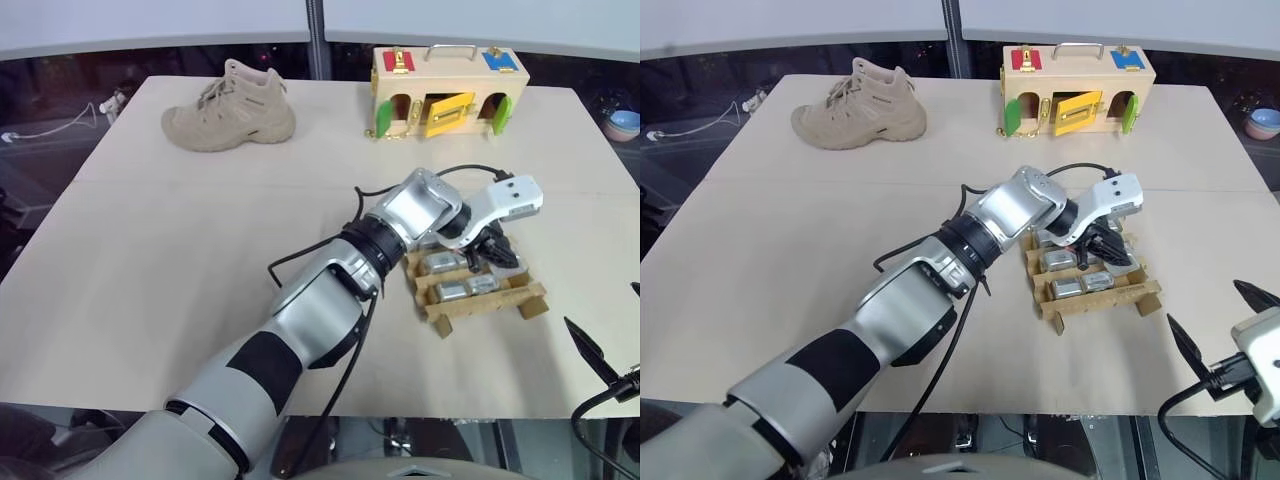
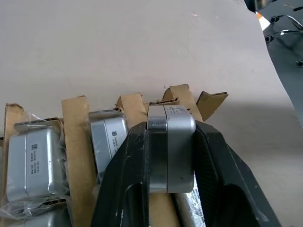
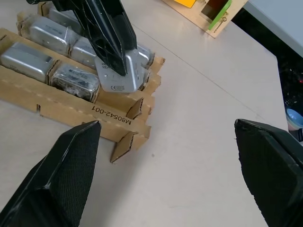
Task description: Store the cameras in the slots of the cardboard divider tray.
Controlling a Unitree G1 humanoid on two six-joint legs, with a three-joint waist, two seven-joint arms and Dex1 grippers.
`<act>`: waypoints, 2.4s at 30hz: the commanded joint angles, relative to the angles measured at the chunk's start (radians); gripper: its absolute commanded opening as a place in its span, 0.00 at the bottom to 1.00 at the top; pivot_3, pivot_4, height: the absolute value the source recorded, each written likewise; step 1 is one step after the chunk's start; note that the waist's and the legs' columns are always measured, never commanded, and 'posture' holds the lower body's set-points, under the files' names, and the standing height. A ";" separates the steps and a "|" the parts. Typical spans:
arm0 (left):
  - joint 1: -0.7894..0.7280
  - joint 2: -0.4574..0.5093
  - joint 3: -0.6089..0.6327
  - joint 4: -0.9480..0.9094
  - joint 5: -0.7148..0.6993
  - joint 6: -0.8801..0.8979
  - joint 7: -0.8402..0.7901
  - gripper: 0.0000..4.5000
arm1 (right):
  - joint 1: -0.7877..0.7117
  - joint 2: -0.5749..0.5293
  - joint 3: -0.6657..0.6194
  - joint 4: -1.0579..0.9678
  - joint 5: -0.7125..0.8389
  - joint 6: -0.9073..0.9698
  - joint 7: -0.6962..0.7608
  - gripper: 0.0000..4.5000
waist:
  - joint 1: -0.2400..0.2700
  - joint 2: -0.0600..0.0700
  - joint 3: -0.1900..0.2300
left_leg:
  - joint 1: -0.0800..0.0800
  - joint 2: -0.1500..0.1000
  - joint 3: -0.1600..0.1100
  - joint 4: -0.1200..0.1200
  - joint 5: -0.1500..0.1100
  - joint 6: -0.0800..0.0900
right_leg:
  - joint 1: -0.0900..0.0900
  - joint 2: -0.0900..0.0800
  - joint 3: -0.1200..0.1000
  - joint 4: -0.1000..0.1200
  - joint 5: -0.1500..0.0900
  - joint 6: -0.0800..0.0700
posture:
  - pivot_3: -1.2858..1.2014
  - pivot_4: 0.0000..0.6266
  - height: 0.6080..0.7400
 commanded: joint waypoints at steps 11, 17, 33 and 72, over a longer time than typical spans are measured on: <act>-0.007 -0.201 -0.014 -0.039 -0.032 0.016 -0.013 0.16 | 0.005 0.007 0.004 -0.029 -0.009 -0.017 -0.011 0.99 | 0.000 0.000 0.000 | 0.000 0.000 0.000 0.000 0.000 0.000 | 0.000 0.000 0.000 0.000 0.000 0.000 | 0.52 0.24 1.00; -0.007 -0.208 -0.030 -0.027 -0.023 -0.004 -0.005 0.16 | 0.010 0.016 0.010 -0.038 -0.018 -0.014 -0.020 0.99 | 0.000 0.000 0.000 | 0.000 0.000 0.000 0.000 0.000 0.000 | 0.000 0.000 0.000 0.000 0.000 0.000 | 0.52 0.24 1.00; 0.031 -0.001 0.082 -0.426 -0.193 0.276 0.007 0.53 | -0.019 -0.003 0.048 -0.019 -0.024 -0.009 -0.025 1.00 | -0.001 0.002 -0.001 | 0.000 0.000 0.000 0.001 0.002 -0.004 | 0.000 -0.001 0.001 0.000 0.000 0.000 | 0.52 0.24 1.00; 0.194 -0.055 -0.057 -0.206 0.086 -0.159 0.142 0.53 | -0.128 -0.080 0.127 0.049 -0.086 0.056 -0.031 1.00 | 0.000 0.005 -0.003 | 0.001 -0.002 -0.001 0.003 -0.001 0.002 | 0.001 0.000 0.004 0.002 0.001 0.001 | 0.52 0.24 1.00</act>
